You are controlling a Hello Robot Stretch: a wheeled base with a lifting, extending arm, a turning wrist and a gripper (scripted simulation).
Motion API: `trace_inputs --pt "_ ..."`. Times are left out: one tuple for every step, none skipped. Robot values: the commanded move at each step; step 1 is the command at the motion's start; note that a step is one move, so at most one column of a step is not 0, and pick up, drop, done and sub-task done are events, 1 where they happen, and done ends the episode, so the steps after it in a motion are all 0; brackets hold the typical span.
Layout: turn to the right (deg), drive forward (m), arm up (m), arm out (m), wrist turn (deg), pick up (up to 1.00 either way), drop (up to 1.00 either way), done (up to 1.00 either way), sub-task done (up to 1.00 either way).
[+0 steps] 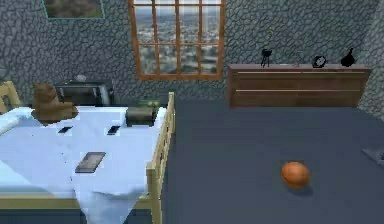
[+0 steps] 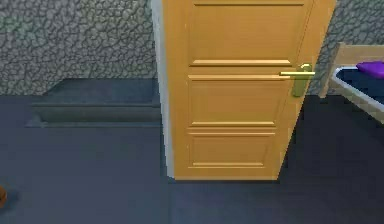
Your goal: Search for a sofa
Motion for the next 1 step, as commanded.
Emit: trace_inputs --pt "45.0 0.00 0.00 0.00 0.0 0.00 0.00 0.00 0.00"
